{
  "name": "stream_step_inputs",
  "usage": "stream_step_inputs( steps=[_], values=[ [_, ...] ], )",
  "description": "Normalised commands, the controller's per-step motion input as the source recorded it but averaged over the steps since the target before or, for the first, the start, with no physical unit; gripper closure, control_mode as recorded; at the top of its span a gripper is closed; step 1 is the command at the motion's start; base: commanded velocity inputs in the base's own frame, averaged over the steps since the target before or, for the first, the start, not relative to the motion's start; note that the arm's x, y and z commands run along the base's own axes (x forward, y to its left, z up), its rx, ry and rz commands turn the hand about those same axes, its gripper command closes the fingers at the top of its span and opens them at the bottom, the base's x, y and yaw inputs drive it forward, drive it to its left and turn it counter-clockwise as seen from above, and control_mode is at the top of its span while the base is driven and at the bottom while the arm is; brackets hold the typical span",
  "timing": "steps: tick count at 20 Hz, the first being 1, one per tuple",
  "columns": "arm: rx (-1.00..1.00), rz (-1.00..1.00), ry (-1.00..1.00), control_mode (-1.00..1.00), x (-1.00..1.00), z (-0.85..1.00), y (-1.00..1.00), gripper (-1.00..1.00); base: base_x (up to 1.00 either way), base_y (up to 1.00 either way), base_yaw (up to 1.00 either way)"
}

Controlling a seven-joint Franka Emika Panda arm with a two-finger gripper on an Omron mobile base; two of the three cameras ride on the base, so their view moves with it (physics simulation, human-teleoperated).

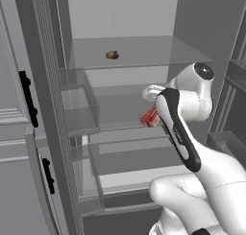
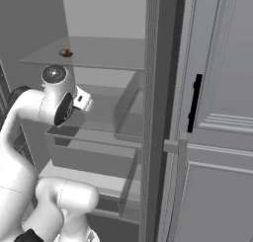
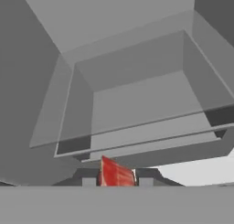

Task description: Place one mushroom and one steak in each tupperware on the nearby counter, to pack two identical lunches.

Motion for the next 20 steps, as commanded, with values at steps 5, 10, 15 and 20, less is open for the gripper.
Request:
stream_step_inputs(
  steps=[5,10,15,20],
  values=[
    [-0.07,0.00,0.00,-1.00,-1.00,0.09,0.16,1.00,0.00,0.00,0.00],
    [-0.05,0.00,-0.01,-1.00,-1.00,0.31,-0.27,1.00,0.00,0.00,0.00],
    [0.00,0.07,0.00,-1.00,-1.00,0.71,-0.70,1.00,0.00,0.00,0.00],
    [-0.01,0.08,0.00,-1.00,-0.96,0.23,0.01,1.00,0.00,0.00,0.00]
  ],
)
